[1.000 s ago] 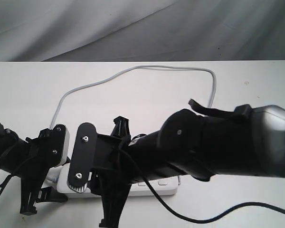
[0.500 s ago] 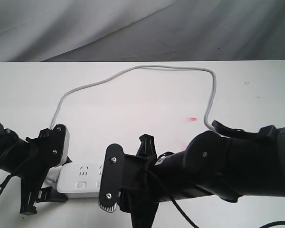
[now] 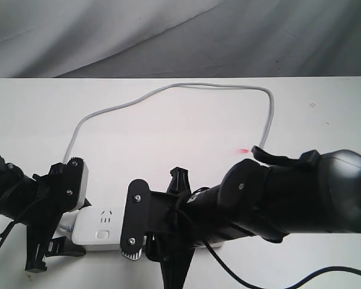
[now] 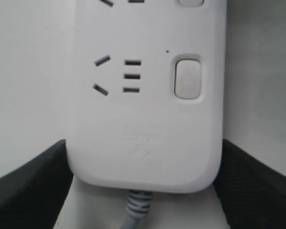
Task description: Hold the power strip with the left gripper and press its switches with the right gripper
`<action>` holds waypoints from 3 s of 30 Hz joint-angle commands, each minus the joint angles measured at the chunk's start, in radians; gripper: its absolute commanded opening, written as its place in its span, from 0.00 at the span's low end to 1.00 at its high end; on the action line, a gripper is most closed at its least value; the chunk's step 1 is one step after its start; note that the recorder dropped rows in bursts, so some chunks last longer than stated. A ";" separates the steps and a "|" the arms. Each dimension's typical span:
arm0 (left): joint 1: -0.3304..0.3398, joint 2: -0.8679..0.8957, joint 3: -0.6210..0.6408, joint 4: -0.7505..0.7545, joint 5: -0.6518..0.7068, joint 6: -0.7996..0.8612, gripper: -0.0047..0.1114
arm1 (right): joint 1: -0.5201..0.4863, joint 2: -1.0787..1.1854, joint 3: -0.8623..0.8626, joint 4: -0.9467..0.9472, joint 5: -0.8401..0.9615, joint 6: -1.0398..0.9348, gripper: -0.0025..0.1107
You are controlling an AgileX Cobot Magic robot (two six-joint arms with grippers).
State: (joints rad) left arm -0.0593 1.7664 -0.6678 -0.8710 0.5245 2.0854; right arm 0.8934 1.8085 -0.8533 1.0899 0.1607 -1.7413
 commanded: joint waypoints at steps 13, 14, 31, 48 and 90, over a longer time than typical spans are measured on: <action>0.002 0.003 -0.002 0.018 -0.031 0.008 0.51 | -0.009 0.046 -0.022 -0.007 0.004 -0.025 0.35; 0.002 0.003 -0.002 0.018 -0.031 0.008 0.51 | -0.012 0.047 -0.022 -0.007 0.004 -0.029 0.35; 0.002 0.003 -0.002 0.018 -0.031 0.008 0.51 | -0.016 0.068 -0.022 0.019 0.035 -0.030 0.35; 0.002 0.003 -0.002 0.018 -0.031 0.008 0.51 | -0.024 0.094 -0.022 0.038 0.070 -0.026 0.35; 0.002 0.003 -0.002 0.018 -0.031 0.008 0.51 | -0.046 0.113 -0.024 0.053 0.056 -0.030 0.35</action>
State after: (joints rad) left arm -0.0593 1.7664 -0.6678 -0.8710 0.5245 2.0854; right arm 0.8570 1.8902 -0.8713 1.1651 0.2235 -1.7784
